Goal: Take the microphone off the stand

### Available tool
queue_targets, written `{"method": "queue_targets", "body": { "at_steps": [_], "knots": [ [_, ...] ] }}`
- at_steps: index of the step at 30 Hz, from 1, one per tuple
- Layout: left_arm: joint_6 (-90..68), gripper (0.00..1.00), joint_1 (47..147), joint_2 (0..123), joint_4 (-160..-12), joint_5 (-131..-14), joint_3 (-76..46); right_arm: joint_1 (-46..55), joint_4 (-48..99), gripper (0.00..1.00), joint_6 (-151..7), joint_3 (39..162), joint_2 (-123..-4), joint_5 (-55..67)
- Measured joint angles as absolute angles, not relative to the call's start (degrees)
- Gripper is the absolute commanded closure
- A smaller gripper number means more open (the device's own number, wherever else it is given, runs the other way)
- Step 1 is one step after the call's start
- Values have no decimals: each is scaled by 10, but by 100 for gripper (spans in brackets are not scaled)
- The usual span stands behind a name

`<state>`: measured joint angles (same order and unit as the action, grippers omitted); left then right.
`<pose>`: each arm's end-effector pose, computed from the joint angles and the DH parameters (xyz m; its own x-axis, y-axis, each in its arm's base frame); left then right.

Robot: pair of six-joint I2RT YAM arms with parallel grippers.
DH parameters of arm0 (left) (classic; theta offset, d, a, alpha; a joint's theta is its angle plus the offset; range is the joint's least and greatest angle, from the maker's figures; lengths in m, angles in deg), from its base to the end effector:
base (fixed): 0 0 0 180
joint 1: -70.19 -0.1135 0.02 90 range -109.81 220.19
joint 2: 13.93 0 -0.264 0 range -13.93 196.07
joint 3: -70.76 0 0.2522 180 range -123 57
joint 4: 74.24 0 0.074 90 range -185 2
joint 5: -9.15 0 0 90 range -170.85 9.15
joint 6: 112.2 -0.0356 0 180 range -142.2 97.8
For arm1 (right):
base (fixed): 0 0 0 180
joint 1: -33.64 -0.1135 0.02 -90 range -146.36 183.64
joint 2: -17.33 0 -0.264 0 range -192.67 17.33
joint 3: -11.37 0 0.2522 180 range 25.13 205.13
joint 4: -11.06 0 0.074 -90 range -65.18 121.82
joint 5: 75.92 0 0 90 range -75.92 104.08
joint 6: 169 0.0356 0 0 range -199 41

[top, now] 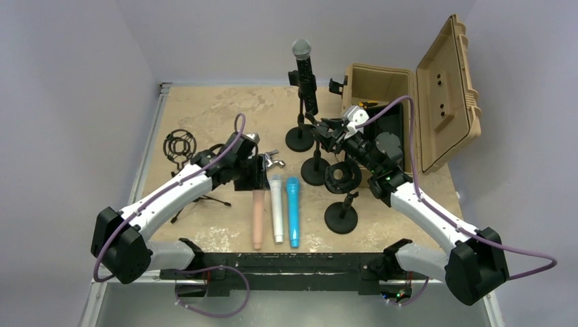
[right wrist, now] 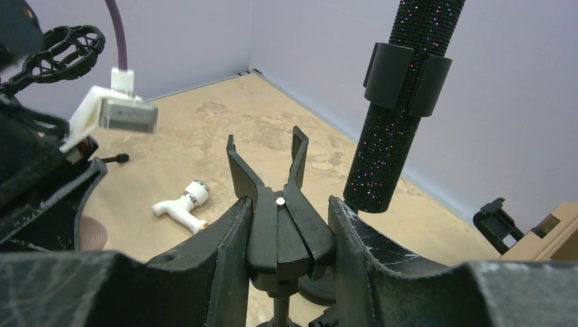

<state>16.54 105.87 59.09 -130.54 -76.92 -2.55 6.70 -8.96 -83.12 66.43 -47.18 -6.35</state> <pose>0.2068 -0.1515 0.2765 -0.9089 -0.1159 -0.4005 0.0567 0.9173 -0.3942 0.2268 0.1292 0.3301 0.2156 0.0340 -0.9759 -0.7168 0.6842 -0.1345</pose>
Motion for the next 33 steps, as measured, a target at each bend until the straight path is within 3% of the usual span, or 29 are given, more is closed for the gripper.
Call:
{"method": "queue_targets", "body": {
  "at_steps": [23,33],
  "knots": [
    [231,99,1053,711,-1218,-821,18,67,-87,100,-826,659,-463,-63],
    [253,59,1042,739,-1192,-842,29,67,-92,100,-826,659,-468,-61]
  ]
}}
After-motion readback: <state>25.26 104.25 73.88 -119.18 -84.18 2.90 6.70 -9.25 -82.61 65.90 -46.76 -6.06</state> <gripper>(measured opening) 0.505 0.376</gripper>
